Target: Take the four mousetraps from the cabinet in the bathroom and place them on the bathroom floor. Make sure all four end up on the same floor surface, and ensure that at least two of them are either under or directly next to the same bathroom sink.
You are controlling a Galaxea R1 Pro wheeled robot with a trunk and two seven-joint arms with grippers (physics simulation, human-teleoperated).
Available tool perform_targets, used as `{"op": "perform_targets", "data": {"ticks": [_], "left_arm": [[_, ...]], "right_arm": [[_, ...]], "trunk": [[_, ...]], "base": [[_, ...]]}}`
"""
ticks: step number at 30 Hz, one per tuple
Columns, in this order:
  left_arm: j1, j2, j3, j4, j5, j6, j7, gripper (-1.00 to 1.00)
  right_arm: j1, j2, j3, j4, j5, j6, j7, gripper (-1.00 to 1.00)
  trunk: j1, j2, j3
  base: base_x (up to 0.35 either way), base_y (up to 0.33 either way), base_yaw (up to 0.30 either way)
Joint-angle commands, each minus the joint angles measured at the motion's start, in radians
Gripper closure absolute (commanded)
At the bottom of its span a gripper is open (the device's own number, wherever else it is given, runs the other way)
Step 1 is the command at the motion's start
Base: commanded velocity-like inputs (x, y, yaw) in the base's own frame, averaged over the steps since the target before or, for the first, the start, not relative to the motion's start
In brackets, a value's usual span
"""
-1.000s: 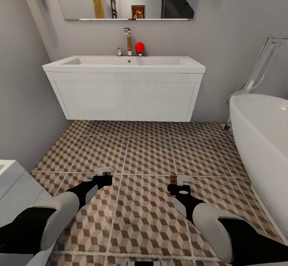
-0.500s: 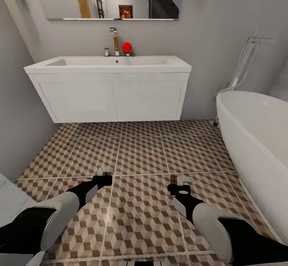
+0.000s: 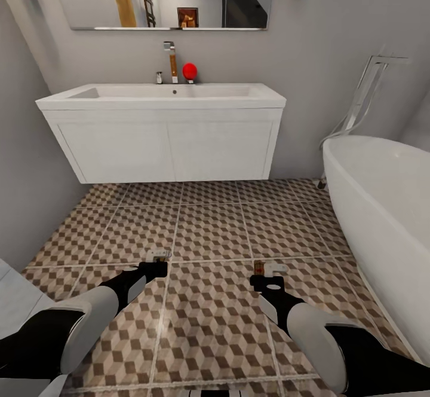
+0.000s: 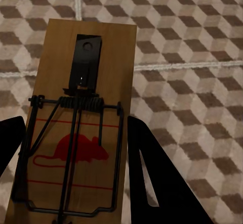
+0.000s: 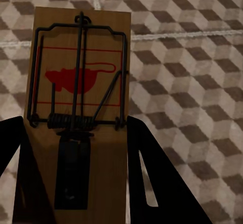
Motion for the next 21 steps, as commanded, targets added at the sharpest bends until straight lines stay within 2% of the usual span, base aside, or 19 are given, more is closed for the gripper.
{"op": "perform_targets", "data": {"ticks": [1, 9, 21], "left_arm": [[0.0, 0.0, -0.007, 0.0, 0.007, -0.001, -0.003, 1.0], [0.0, 0.0, -0.007, 0.0, 0.007, -0.001, -0.003, 1.0], [0.0, 0.001, -0.007, 0.0, 0.006, -0.001, -0.003, 1.0]], "right_arm": [[-0.001, 0.0, -0.009, 0.001, 0.008, -0.004, -0.003, 1.0], [-0.001, -0.001, -0.009, 0.001, 0.007, -0.004, 0.001, 1.0], [-0.001, -0.002, -0.009, 0.001, 0.006, -0.004, 0.004, 1.0]], "trunk": [[0.0, 0.0, -0.001], [0.0, 0.0, -0.002], [0.0, 0.0, -0.019]], "base": [[0.0, 0.0, 0.0], [0.0, 0.0, 0.0], [0.0, 0.0, 0.0]]}}
